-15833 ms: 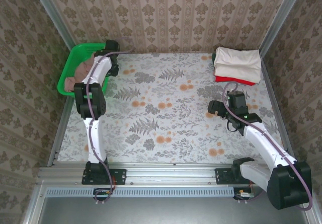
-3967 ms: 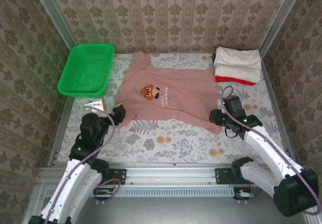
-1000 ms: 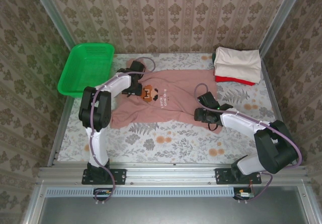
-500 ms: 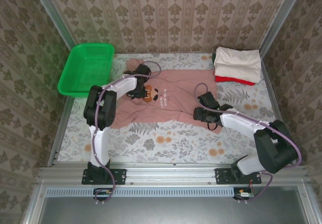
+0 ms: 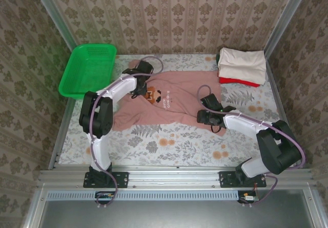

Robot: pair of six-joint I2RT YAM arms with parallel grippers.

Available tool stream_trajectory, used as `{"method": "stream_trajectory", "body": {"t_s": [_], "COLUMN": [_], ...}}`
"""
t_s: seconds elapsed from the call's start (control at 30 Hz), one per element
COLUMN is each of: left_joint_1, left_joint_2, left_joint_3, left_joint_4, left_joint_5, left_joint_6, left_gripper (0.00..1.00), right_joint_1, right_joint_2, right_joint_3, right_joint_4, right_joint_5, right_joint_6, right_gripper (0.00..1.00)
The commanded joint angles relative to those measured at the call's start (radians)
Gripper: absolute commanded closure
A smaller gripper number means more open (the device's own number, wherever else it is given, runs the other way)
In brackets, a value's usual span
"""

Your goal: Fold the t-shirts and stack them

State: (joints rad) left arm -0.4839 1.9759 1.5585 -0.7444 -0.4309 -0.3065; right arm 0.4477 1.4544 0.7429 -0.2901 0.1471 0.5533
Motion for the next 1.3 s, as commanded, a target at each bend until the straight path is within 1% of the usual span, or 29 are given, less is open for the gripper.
{"method": "stream_trajectory", "body": {"t_s": [0.0,0.1,0.17,0.2,0.3,0.4,0.47,0.53,0.67,0.73,0.83,0.9,0.97,1.0,1.03,1.13,1.17,1.23,1.27], "left_joint_1": [-0.039,-0.088,-0.140,-0.168,-0.254,-0.337,-0.396,-0.446,-0.511,-0.545,-0.603,-0.639,-0.652,-0.651,-0.651,-0.650,-0.646,-0.610,-0.571], "left_joint_2": [-0.080,-0.156,-0.233,-0.272,-0.405,-0.550,-0.647,-0.733,-0.874,-0.929,-0.994,-1.014,-1.012,-1.007,-1.005,-1.030,-1.055,-1.111,-1.143], "left_joint_3": [0.003,-0.002,-0.028,-0.053,-0.136,-0.269,-0.369,-0.468,-0.626,-0.678,-0.735,-0.760,-0.769,-0.771,-0.772,-0.773,-0.774,-0.773,-0.777], "left_joint_4": [-0.081,-0.147,-0.195,-0.205,-0.248,-0.287,-0.307,-0.321,-0.410,-0.433,-0.432,-0.390,-0.353,-0.330,-0.307,-0.219,-0.197,-0.184,-0.185], "left_joint_5": [-0.075,-0.118,-0.153,-0.159,-0.147,-0.139,-0.118,-0.093,-0.068,-0.051,-0.030,-0.015,-0.009,-0.005,0.000,0.024,0.019,-0.003,-0.008], "left_joint_6": [-0.018,-0.041,-0.064,-0.072,-0.135,-0.221,-0.296,-0.359,-0.542,-0.613,-0.697,-0.718,-0.717,-0.707,-0.696,-0.637,-0.618,-0.589,-0.569], "left_gripper": [1.00,1.00,1.00,1.00,1.00,1.00,1.00,1.00,1.00,1.00,1.00,1.00,1.00,0.98,0.81,0.54,0.40,0.15,0.06], "right_joint_1": [-0.005,-0.007,-0.007,-0.007,-0.007,-0.007,-0.010,-0.028,-0.080,-0.087,-0.086,-0.077,-0.061,-0.050,-0.042,-0.042,-0.044,-0.052,-0.052], "right_joint_2": [-0.015,-0.054,-0.055,-0.089,-0.093,-0.101,-0.125,-0.151,-0.178,-0.172,-0.152,-0.147,-0.150,-0.151,-0.152,-0.149,-0.148,-0.147,-0.152], "right_joint_3": [0.007,0.004,0.001,-0.003,-0.014,-0.029,-0.051,-0.072,-0.086,-0.088,-0.087,-0.097,-0.113,-0.119,-0.125,-0.134,-0.133,-0.125,-0.114], "right_joint_4": [-0.064,-0.109,-0.131,-0.135,-0.143,-0.175,-0.192,-0.196,-0.214,-0.216,-0.204,-0.199,-0.188,-0.187,-0.189,-0.212,-0.217,-0.221,-0.232], "right_joint_5": [0.056,0.104,0.125,0.129,0.129,0.130,0.150,0.140,0.110,0.101,0.053,0.038,0.027,0.028,0.035,0.079,0.090,0.096,0.106], "right_joint_6": [0.000,0.012,0.021,0.023,0.043,0.068,0.091,0.105,0.148,0.165,0.182,0.199,0.210,0.216,0.223,0.236,0.235,0.234,0.233], "right_gripper": [0.46,0.45,0.45,0.45,0.44,0.42,0.39,0.36,0.33,0.32,0.32,0.31,0.33,0.34,0.35,0.40,0.42,0.57,0.66]}}
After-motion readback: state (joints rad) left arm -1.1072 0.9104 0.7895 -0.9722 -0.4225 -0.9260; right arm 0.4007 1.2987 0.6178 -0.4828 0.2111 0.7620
